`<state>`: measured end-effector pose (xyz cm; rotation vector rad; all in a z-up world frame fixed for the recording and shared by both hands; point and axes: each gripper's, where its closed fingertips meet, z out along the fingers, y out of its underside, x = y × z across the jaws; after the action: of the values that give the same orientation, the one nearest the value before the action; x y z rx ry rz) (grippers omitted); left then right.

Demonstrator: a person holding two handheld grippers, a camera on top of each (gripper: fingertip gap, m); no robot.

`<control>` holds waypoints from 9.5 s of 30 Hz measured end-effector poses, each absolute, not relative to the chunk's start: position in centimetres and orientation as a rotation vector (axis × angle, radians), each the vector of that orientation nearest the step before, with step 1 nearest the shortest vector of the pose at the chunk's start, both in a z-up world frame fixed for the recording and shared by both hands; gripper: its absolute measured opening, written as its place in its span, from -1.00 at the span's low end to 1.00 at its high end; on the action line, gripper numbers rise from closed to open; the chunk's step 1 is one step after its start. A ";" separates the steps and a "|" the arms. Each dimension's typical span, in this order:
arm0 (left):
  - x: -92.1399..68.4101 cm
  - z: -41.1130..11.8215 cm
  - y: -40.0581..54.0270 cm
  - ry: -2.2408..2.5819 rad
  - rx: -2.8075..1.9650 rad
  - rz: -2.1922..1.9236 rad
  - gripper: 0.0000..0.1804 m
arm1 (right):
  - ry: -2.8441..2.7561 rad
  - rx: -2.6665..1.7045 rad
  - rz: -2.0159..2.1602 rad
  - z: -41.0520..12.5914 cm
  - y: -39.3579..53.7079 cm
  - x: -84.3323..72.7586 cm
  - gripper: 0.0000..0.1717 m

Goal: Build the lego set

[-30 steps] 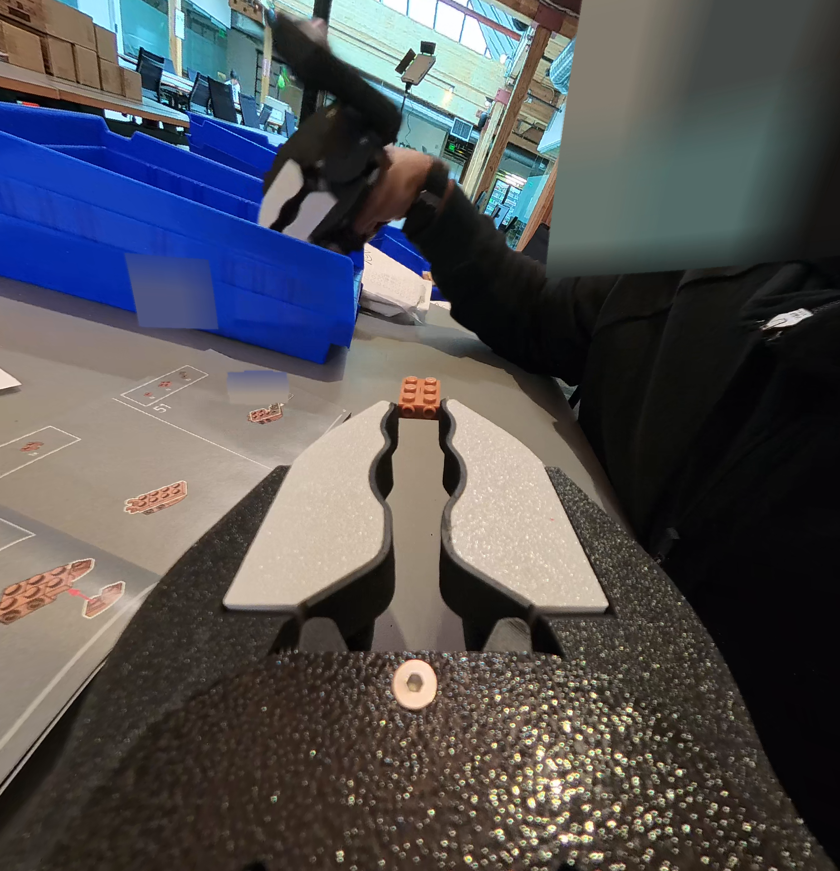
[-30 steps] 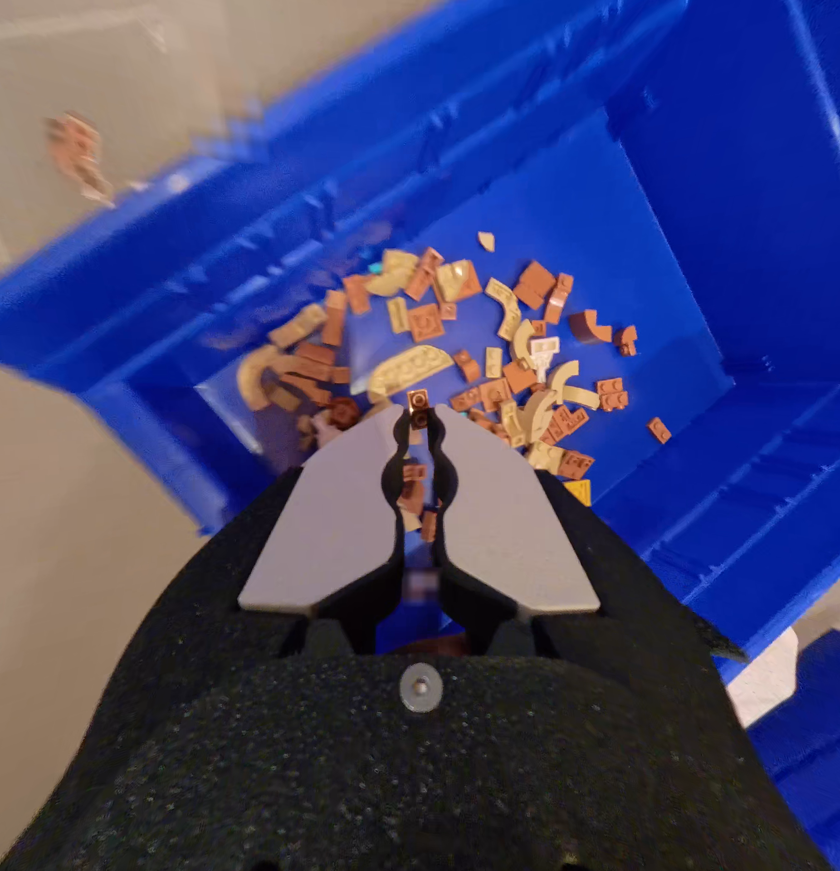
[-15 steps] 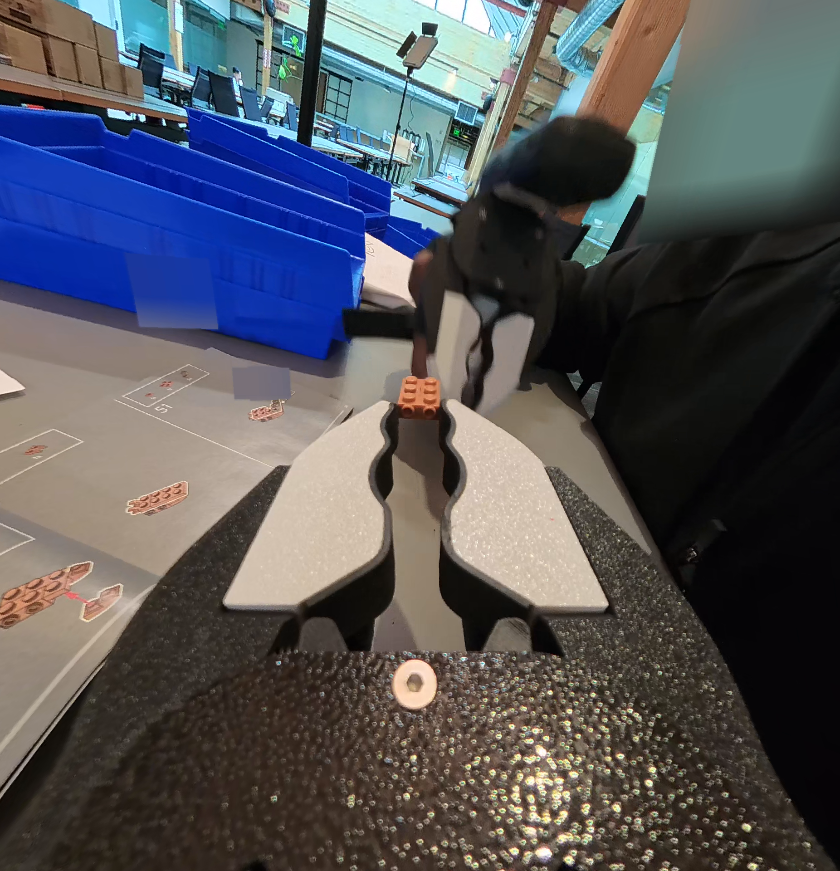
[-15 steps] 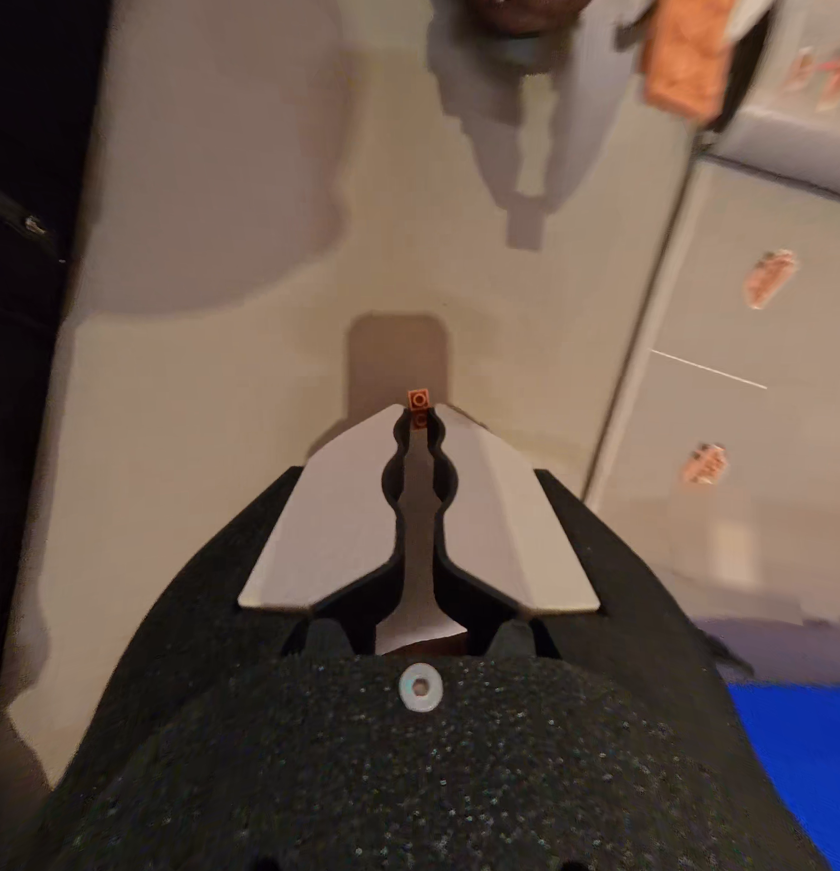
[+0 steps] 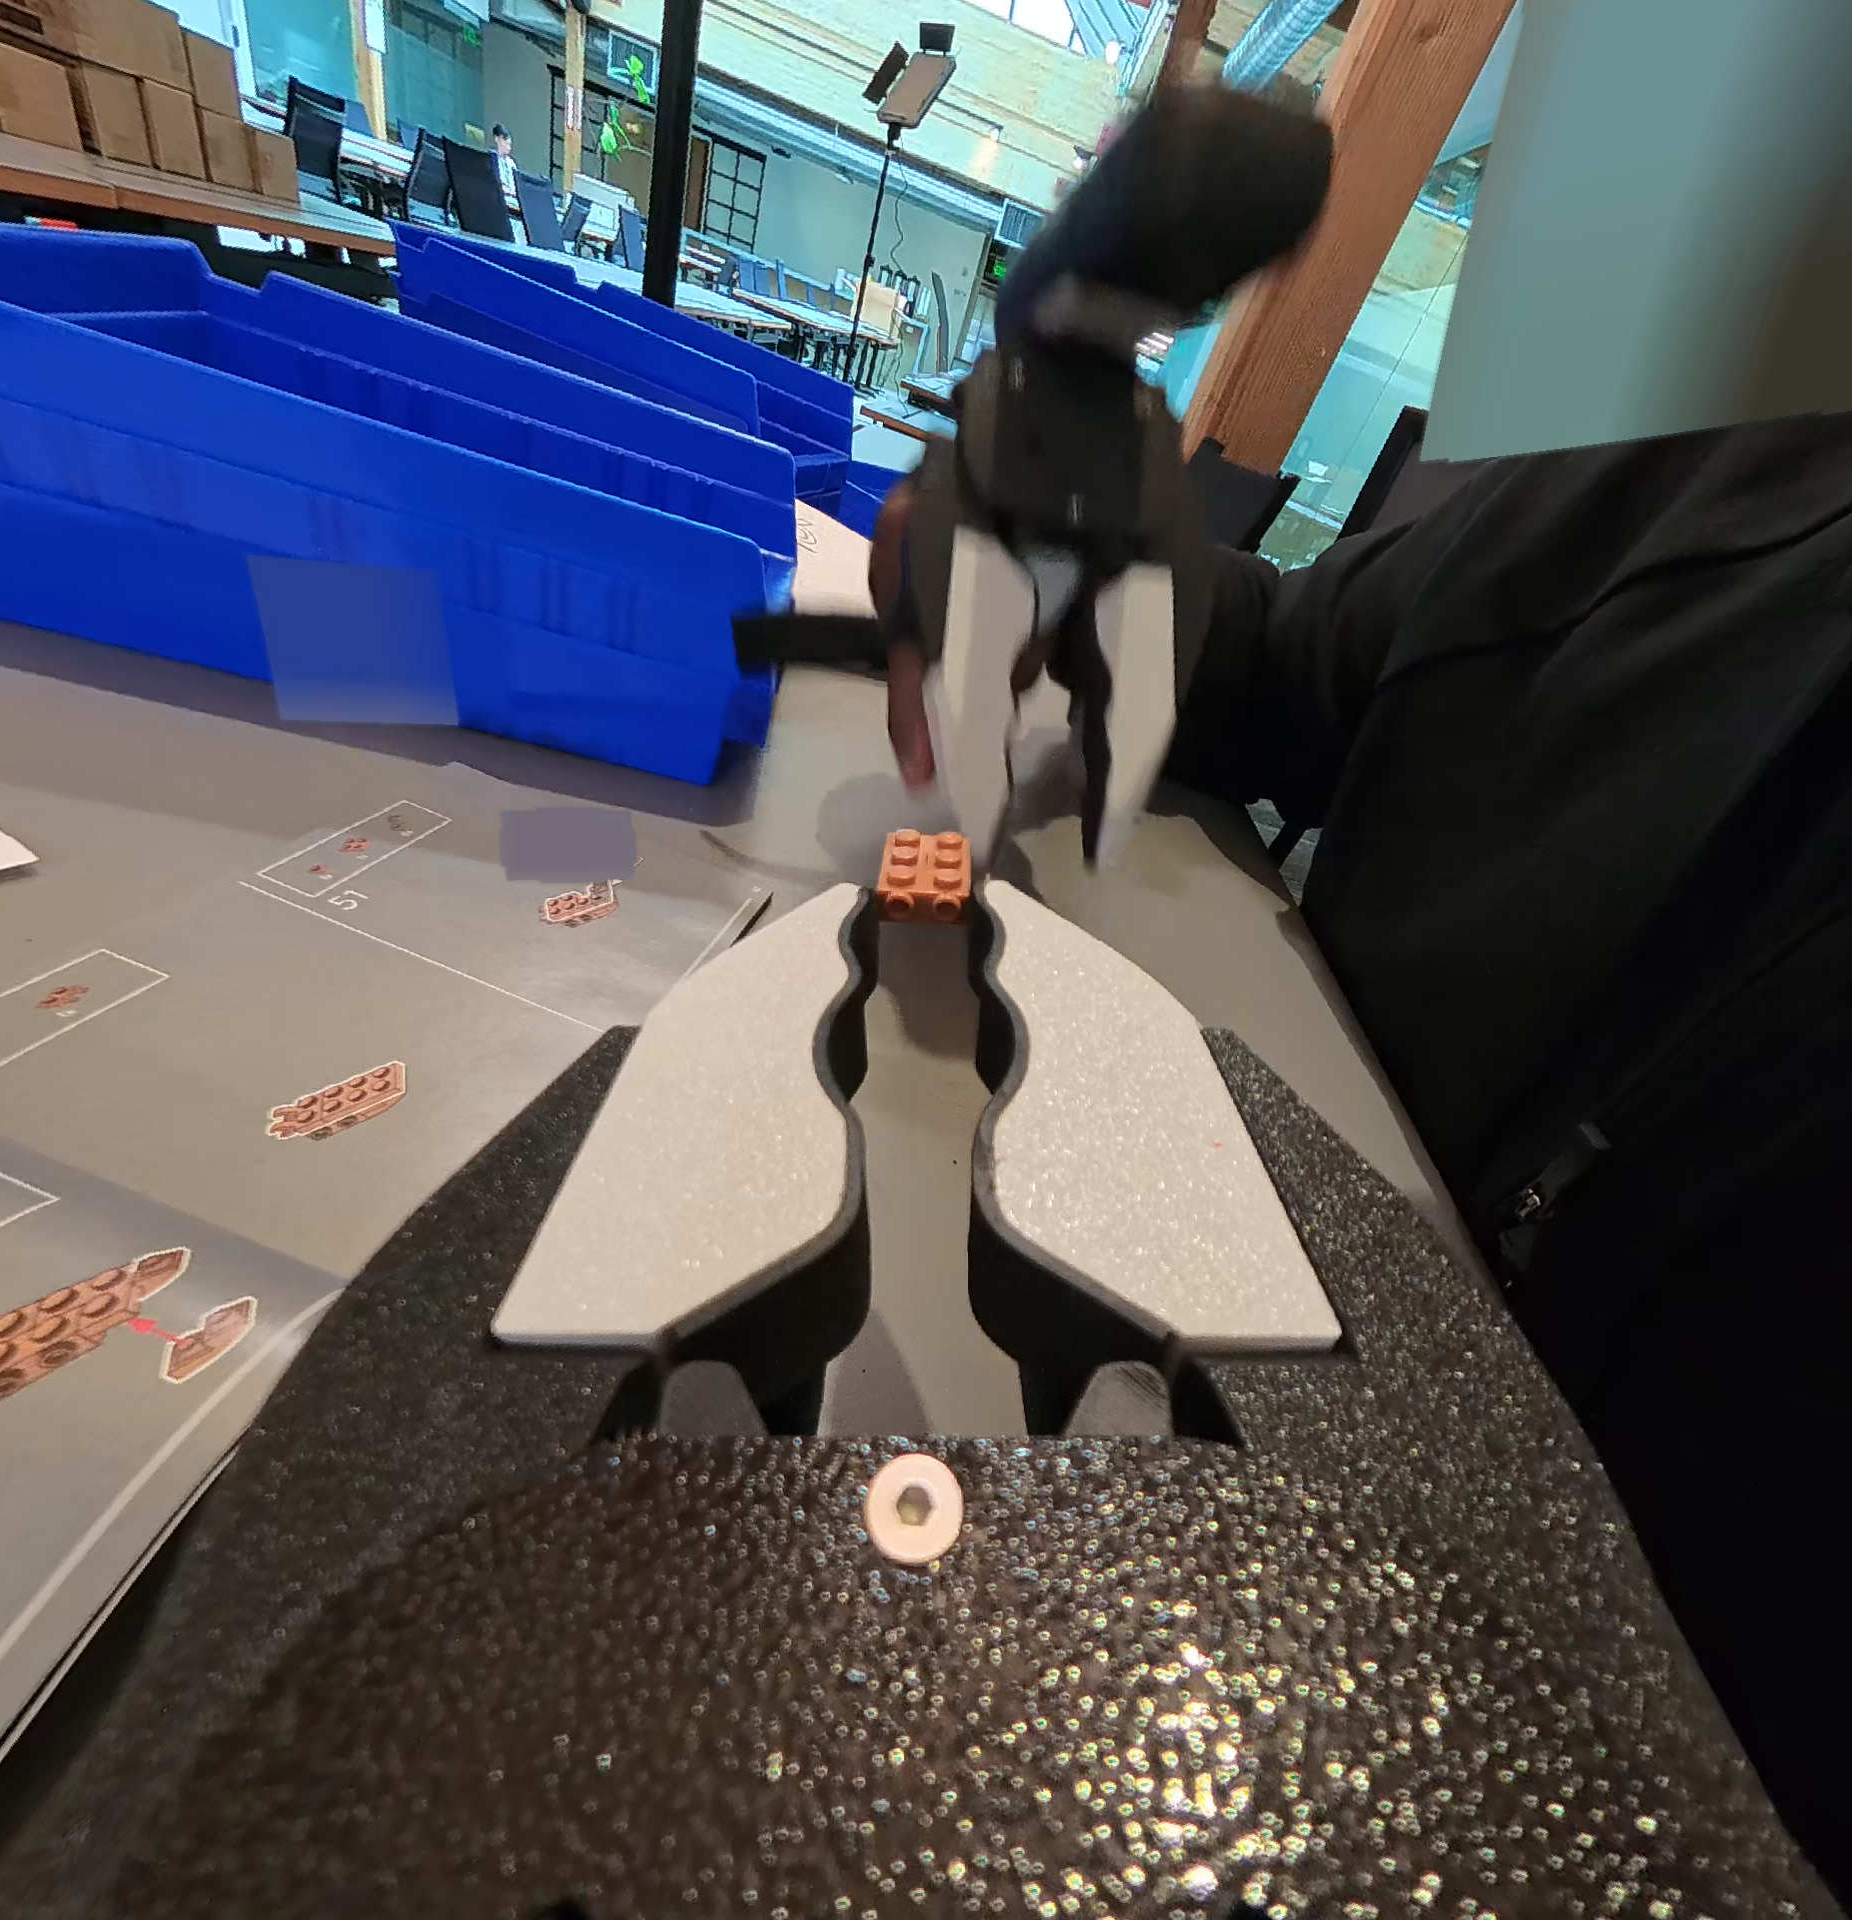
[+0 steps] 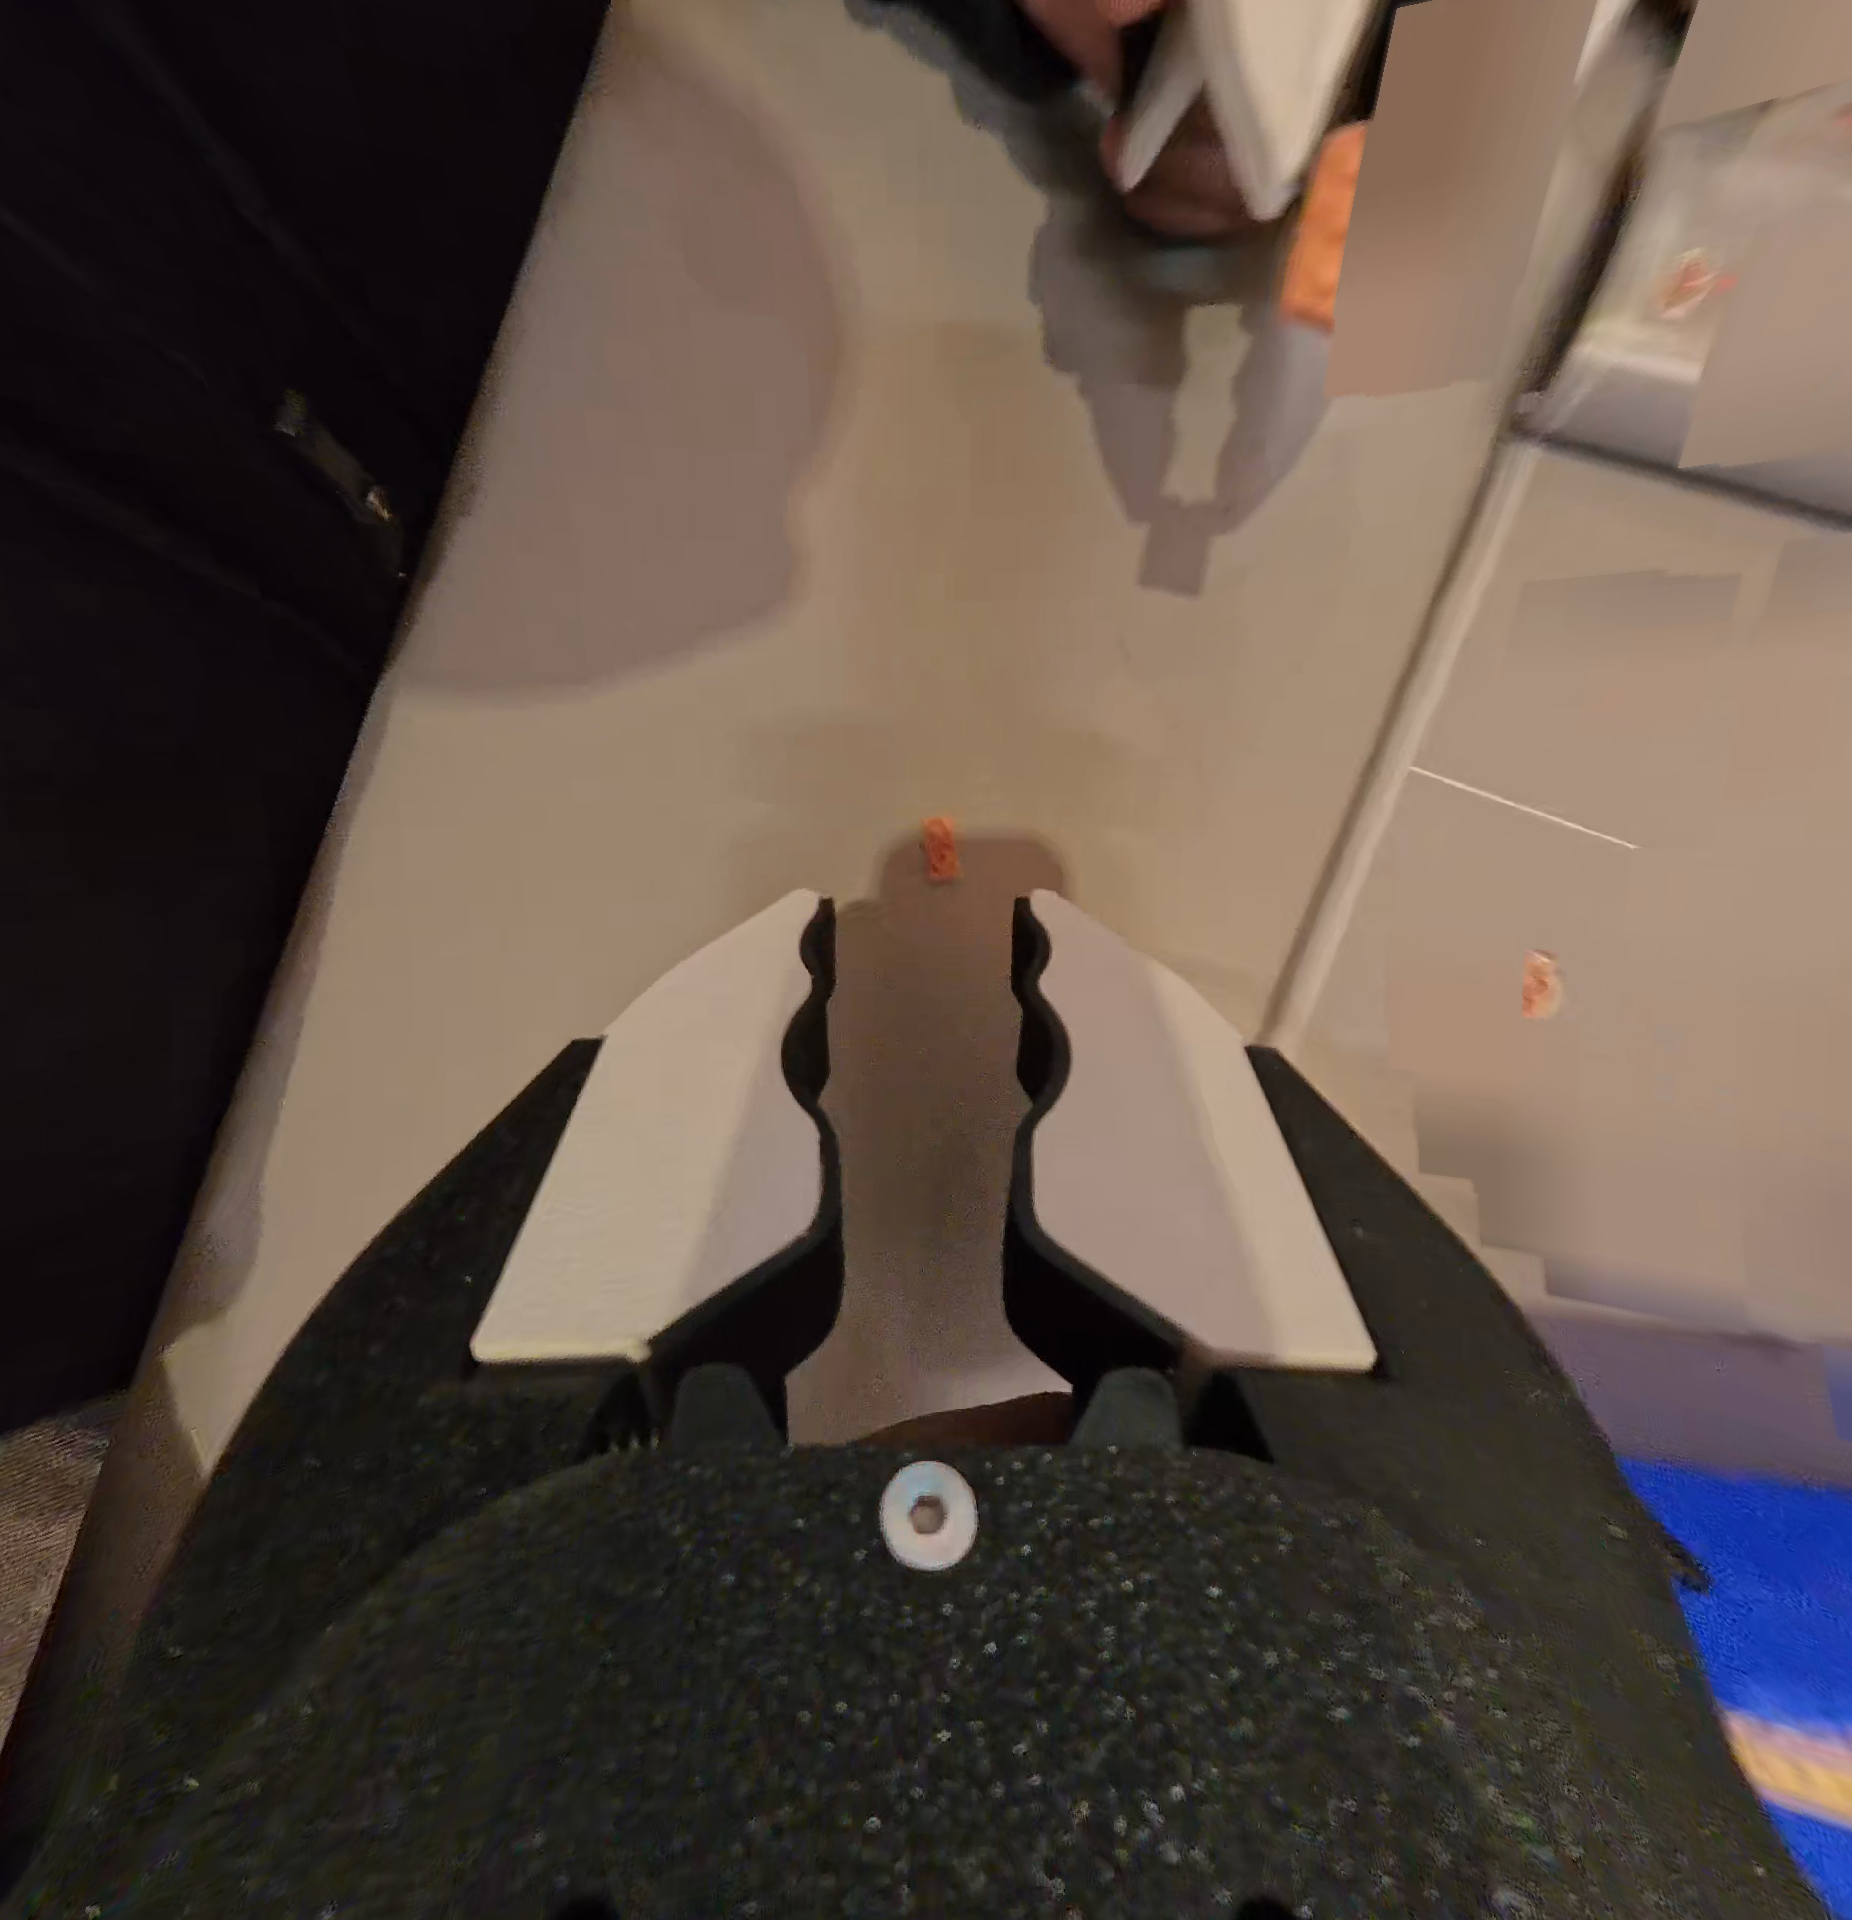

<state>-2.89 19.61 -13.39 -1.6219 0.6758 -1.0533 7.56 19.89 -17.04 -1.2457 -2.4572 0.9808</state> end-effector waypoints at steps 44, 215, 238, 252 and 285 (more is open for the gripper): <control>-2.8 -13.5 19.6 0.685 -1.631 -1.055 -0.83 | -1.900 -2.056 0.118 -22.8 48.0 11.2 -0.82; -1.8 -17.0 16.9 1.171 -1.763 -0.663 -0.75 | -2.064 -1.441 1.305 -20.1 18.1 1.0 -0.95; 4.0 -17.6 13.2 1.521 -1.392 -0.460 -0.83 | -2.357 -1.111 1.727 -18.2 13.6 4.2 -0.95; 3.8 -17.5 14.0 1.390 -1.524 -0.599 -0.95 | -2.202 -1.121 1.731 -17.3 14.6 3.6 -0.91; -2.4 -19.6 17.1 1.256 -1.849 -0.541 -0.65 | -1.946 -1.033 1.212 -17.6 17.7 0.8 -0.94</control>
<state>-2.44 17.14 -19.62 -1.8485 1.2557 -0.5408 0.77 17.73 -17.62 -1.0330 -1.9464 1.2118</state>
